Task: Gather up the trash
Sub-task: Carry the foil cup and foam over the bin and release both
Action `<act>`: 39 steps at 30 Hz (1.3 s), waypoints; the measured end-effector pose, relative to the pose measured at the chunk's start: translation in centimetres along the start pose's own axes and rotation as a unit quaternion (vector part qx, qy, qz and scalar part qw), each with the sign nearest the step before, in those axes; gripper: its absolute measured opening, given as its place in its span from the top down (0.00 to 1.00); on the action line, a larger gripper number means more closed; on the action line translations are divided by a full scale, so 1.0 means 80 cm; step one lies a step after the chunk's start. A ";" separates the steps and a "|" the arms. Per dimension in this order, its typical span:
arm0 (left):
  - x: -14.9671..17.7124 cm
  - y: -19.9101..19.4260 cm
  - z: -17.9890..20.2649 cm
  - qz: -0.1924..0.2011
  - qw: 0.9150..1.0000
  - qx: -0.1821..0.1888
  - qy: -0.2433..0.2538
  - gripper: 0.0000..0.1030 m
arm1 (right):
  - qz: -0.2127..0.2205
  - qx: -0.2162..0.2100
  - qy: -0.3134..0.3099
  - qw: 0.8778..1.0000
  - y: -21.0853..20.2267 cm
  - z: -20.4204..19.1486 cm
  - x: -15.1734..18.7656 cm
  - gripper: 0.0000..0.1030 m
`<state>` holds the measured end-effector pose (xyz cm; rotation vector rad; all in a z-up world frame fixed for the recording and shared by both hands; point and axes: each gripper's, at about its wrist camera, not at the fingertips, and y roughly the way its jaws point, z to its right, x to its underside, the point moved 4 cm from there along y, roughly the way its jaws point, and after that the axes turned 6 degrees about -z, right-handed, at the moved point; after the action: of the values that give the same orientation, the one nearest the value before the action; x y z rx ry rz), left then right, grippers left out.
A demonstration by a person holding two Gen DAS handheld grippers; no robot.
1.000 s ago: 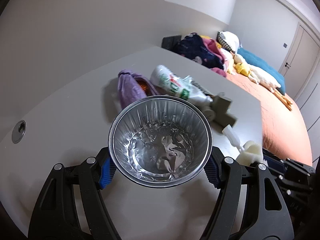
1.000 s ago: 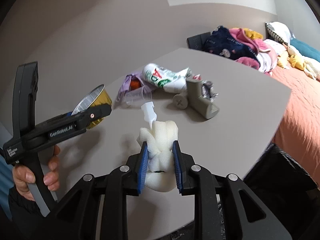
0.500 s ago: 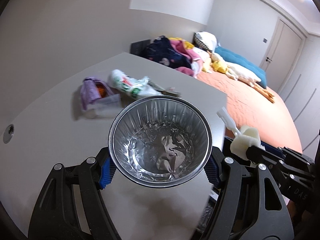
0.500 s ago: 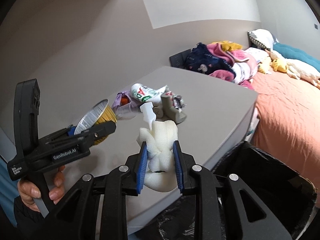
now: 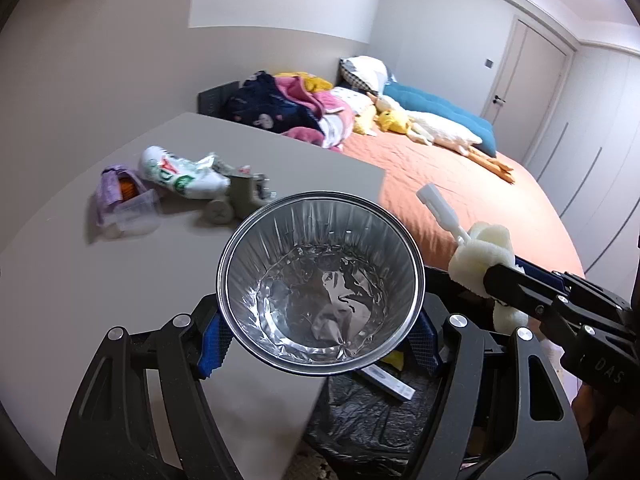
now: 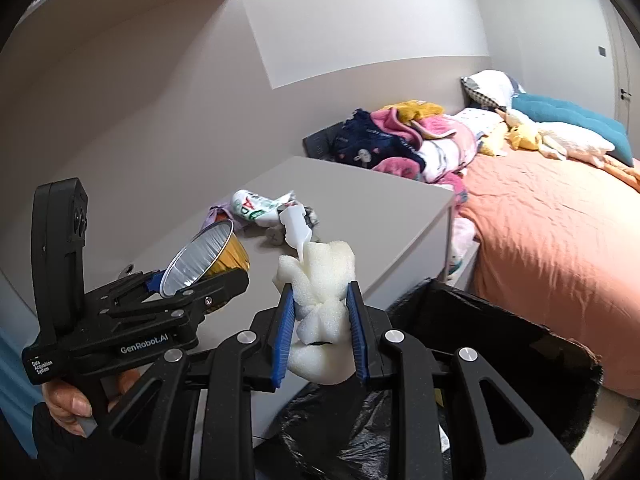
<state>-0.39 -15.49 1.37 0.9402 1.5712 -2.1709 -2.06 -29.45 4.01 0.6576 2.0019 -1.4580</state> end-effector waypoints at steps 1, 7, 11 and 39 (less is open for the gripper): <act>0.001 -0.001 0.005 0.000 1.000 0.002 0.004 0.32 | 0.002 0.002 0.002 1.000 -0.004 0.004 0.001 0.74; 0.005 -0.001 0.036 -0.001 1.000 0.015 0.020 0.32 | 0.015 0.016 0.013 1.000 -0.028 0.025 0.007 0.73; 0.007 -0.003 0.056 -0.001 0.999 0.022 0.031 0.32 | 0.024 0.024 0.020 0.999 -0.046 0.038 0.013 0.73; 0.032 0.044 0.163 -0.071 0.990 0.054 0.108 0.06 | 0.086 0.118 0.101 0.984 -0.137 0.143 0.041 0.22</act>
<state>-4.56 -28.50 -0.43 1.1635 1.6787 -2.3381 -10.05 -43.37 6.36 1.0926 1.8779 -1.5884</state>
